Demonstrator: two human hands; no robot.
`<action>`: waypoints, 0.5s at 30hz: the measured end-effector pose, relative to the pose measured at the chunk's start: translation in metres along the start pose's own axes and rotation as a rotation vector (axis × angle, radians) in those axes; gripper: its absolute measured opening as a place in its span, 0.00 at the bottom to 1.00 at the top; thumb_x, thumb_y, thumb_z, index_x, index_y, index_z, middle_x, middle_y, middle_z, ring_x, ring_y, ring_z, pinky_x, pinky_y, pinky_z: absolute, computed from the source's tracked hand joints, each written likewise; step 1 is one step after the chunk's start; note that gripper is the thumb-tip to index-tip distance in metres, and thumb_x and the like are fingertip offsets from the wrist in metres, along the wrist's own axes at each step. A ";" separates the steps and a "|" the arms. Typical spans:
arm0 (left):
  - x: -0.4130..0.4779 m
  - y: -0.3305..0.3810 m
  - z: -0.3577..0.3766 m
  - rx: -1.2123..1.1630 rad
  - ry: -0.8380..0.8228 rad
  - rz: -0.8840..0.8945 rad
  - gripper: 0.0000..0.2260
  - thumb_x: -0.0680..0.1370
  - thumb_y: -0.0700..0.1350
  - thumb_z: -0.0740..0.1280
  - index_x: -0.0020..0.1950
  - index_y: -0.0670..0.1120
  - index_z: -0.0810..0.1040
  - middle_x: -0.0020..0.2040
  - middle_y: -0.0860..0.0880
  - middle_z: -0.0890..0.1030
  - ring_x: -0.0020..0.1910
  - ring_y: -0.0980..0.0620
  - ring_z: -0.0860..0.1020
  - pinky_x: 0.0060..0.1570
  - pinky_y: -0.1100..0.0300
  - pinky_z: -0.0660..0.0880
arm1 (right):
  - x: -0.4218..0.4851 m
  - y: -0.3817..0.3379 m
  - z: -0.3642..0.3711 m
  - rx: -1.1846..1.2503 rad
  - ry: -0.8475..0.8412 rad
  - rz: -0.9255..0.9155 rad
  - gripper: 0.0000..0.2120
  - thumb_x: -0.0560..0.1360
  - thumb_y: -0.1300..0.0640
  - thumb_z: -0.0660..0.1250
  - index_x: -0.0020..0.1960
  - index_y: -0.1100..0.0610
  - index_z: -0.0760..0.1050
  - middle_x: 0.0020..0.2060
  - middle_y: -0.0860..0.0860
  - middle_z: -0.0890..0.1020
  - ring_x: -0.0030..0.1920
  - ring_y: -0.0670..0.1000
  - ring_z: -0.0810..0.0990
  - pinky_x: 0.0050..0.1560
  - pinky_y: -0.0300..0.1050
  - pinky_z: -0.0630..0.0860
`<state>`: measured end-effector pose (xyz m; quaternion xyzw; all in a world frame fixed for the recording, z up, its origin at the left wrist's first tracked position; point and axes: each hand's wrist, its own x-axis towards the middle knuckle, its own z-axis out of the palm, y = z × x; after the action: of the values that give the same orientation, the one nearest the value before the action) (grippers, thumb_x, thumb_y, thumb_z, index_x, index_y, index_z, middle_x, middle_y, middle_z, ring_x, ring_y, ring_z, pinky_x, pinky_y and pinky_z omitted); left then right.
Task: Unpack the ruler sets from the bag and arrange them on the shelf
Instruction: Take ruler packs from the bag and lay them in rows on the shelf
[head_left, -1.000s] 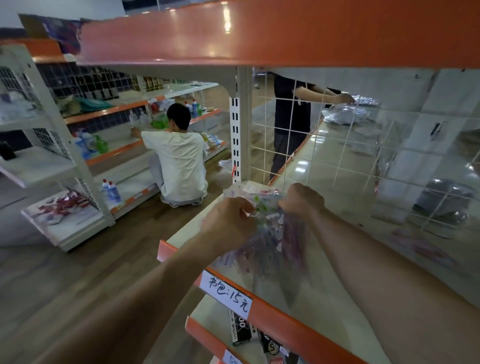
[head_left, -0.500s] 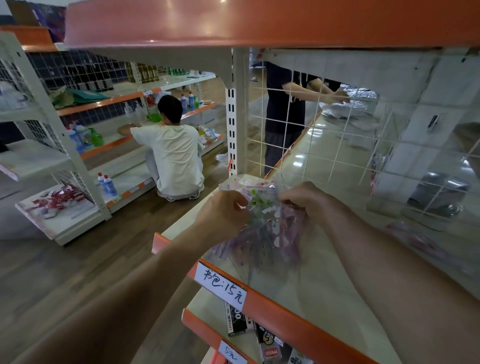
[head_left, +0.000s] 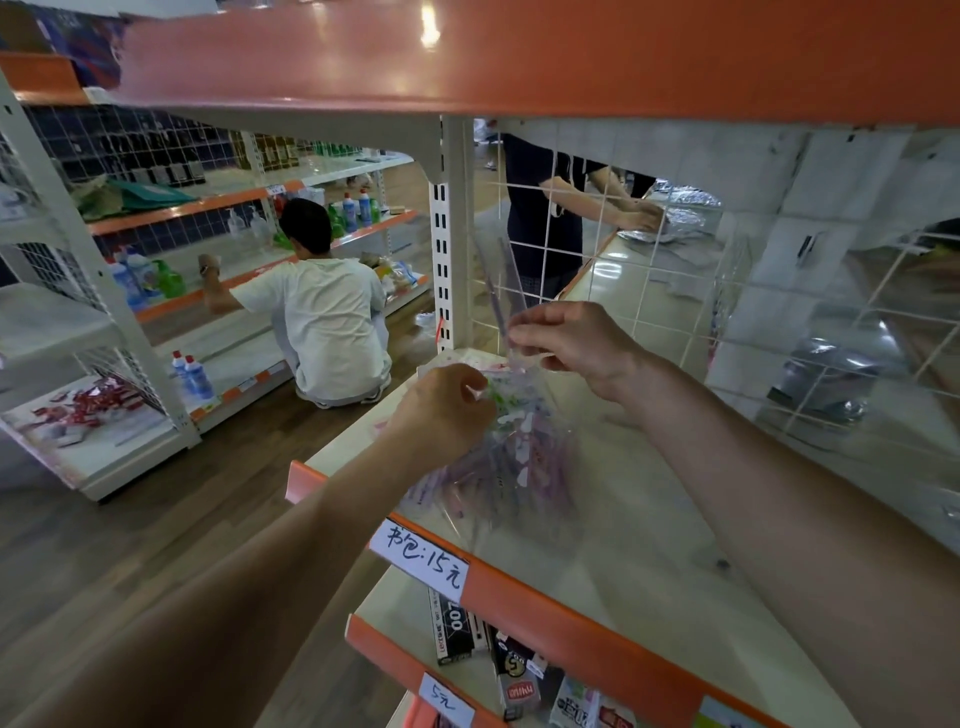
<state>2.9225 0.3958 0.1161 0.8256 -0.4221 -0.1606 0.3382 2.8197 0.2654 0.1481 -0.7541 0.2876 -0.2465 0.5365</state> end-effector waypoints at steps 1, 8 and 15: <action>0.000 0.003 0.001 -0.060 0.008 -0.010 0.16 0.75 0.49 0.67 0.62 0.49 0.75 0.52 0.50 0.79 0.51 0.48 0.77 0.54 0.56 0.74 | -0.006 -0.004 0.000 -0.004 -0.042 0.001 0.02 0.73 0.60 0.71 0.45 0.54 0.80 0.37 0.48 0.82 0.33 0.39 0.78 0.31 0.28 0.73; -0.013 0.025 0.005 -0.587 -0.030 -0.028 0.12 0.75 0.41 0.69 0.58 0.44 0.75 0.38 0.49 0.80 0.34 0.53 0.79 0.41 0.58 0.78 | -0.030 -0.006 0.008 -0.027 -0.142 0.054 0.04 0.74 0.60 0.70 0.45 0.61 0.80 0.36 0.52 0.80 0.35 0.46 0.80 0.35 0.35 0.80; -0.028 0.025 -0.001 -0.548 -0.119 -0.106 0.07 0.79 0.35 0.61 0.55 0.40 0.75 0.35 0.44 0.77 0.29 0.50 0.75 0.31 0.61 0.78 | -0.042 0.003 -0.003 -0.237 -0.163 0.161 0.04 0.76 0.59 0.67 0.43 0.59 0.79 0.33 0.52 0.78 0.33 0.47 0.76 0.36 0.38 0.76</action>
<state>2.8919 0.4081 0.1335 0.7134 -0.3383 -0.3343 0.5146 2.7875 0.2922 0.1429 -0.8040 0.3297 -0.1049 0.4835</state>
